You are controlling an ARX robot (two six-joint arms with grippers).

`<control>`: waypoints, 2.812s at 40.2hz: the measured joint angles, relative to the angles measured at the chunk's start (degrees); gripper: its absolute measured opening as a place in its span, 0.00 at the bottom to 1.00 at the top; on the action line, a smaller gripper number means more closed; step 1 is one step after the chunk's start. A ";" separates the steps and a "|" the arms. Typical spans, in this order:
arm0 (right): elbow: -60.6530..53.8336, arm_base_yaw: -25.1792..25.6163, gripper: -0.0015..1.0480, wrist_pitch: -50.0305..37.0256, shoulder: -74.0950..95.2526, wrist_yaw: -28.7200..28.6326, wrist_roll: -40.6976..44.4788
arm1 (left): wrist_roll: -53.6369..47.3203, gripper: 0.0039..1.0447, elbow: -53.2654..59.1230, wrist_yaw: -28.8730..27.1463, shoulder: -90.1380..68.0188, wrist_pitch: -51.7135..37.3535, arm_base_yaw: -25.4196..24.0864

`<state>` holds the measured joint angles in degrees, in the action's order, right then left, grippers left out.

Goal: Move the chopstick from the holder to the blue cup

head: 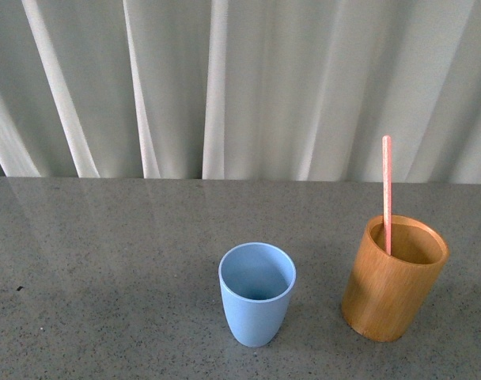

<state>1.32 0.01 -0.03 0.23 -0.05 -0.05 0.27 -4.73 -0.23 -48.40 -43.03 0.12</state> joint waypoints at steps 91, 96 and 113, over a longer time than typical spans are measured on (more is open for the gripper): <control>0.00 0.00 0.90 0.00 0.00 0.02 0.00 | 0.00 0.91 3.67 0.20 48.19 42.99 0.00; 0.00 0.00 0.90 0.00 0.00 0.02 0.00 | -0.02 0.93 3.67 0.20 48.19 42.99 0.00; 11.96 3.10 0.90 -1.84 45.92 -5.92 -4.66 | -0.02 0.94 3.67 0.22 48.22 42.99 0.00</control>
<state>13.28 3.11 -1.87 46.15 -5.98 -4.71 0.25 -1.06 -0.01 -0.19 -0.03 0.12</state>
